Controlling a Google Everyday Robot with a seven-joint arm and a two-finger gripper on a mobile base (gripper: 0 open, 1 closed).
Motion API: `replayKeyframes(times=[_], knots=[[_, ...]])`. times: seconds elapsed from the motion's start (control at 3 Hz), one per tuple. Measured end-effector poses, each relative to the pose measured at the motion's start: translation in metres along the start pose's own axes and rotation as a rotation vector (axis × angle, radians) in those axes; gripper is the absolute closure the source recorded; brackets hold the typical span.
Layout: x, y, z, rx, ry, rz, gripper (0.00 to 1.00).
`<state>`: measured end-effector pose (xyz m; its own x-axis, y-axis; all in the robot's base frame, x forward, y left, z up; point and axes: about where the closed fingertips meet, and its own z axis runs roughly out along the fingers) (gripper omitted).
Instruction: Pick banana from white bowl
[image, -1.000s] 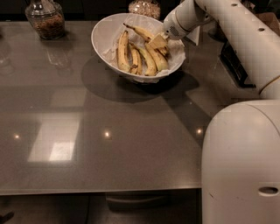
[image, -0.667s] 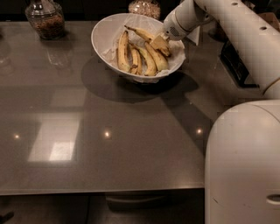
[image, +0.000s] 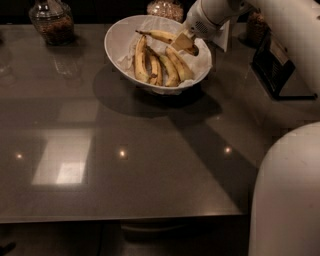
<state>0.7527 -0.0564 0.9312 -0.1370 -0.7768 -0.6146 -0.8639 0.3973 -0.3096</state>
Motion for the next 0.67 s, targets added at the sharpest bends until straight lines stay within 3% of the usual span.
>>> replayKeyframes(times=[0.33, 0.67], knots=[[-0.001, 0.022, -0.030, -0.038, -0.023, -0.035, 1.00], [0.006, 0.050, -0.064, -0.100, -0.093, -0.055, 1.00]])
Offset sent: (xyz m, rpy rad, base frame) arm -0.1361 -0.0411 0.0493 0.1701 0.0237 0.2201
